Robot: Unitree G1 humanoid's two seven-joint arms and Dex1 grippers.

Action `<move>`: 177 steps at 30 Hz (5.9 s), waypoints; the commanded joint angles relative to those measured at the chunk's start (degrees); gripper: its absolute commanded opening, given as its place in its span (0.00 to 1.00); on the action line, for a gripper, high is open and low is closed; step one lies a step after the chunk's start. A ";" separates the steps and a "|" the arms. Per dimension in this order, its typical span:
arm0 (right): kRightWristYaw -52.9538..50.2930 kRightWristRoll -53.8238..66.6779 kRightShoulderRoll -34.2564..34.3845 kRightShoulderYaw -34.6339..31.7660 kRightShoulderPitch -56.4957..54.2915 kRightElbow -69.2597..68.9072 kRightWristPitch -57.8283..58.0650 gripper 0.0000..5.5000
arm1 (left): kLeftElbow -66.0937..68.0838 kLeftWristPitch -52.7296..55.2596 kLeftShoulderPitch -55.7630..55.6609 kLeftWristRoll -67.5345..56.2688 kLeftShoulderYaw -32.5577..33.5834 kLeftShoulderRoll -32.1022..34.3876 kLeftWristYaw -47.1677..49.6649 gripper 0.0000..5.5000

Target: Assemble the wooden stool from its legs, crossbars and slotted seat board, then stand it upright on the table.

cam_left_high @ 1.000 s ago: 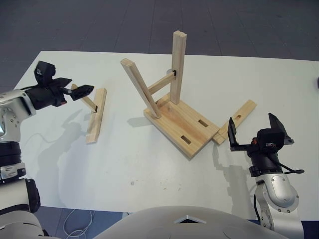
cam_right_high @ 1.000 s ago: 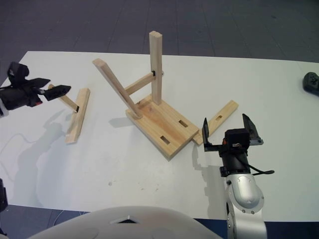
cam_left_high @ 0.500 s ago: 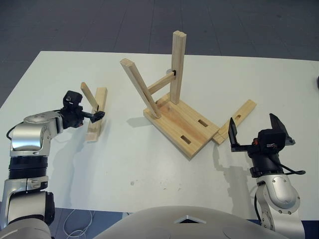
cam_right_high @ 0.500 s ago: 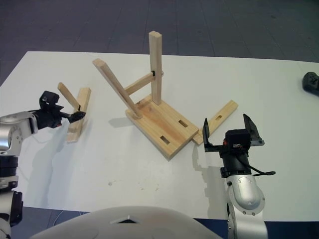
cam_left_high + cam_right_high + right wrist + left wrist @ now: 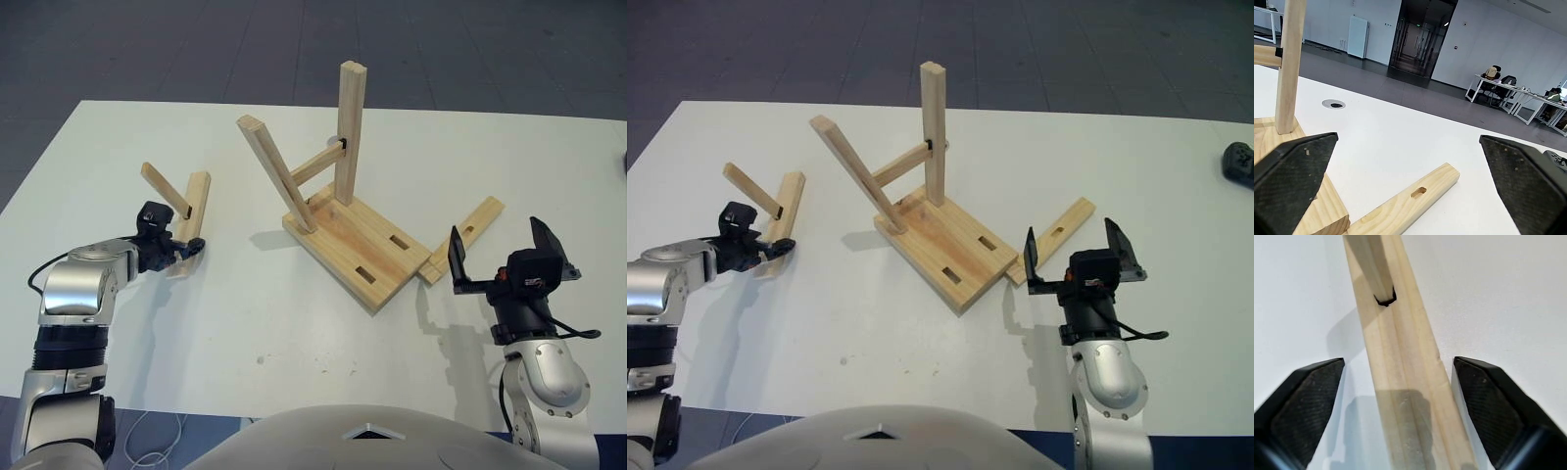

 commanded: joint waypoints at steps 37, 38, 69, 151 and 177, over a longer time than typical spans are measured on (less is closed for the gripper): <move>-20.25 87.25 -10.48 -11.89 -61.79 15.35 20.82 0.98 | -4.98 -38.23 -39.41 -5.89 -11.61 -24.61 -11.18 0.38; -20.92 86.71 -10.80 -10.97 -61.57 15.26 20.70 0.98 | -6.02 -37.22 -38.36 -6.42 -12.34 -25.58 -10.99 0.38; -46.42 102.11 -16.71 -10.44 -61.65 9.35 5.16 0.49 | -12.63 -39.53 -27.83 4.89 -19.84 -22.59 -10.90 0.38; 5.86 65.11 -22.20 -10.05 -32.36 14.98 21.06 0.19 | 2.50 -14.77 -37.56 -29.16 11.14 -21.54 4.73 0.98; -17.09 59.47 -16.82 -9.19 -25.53 5.27 22.11 0.19 | 1.25 -15.51 -36.17 -27.25 10.46 -21.36 4.67 0.98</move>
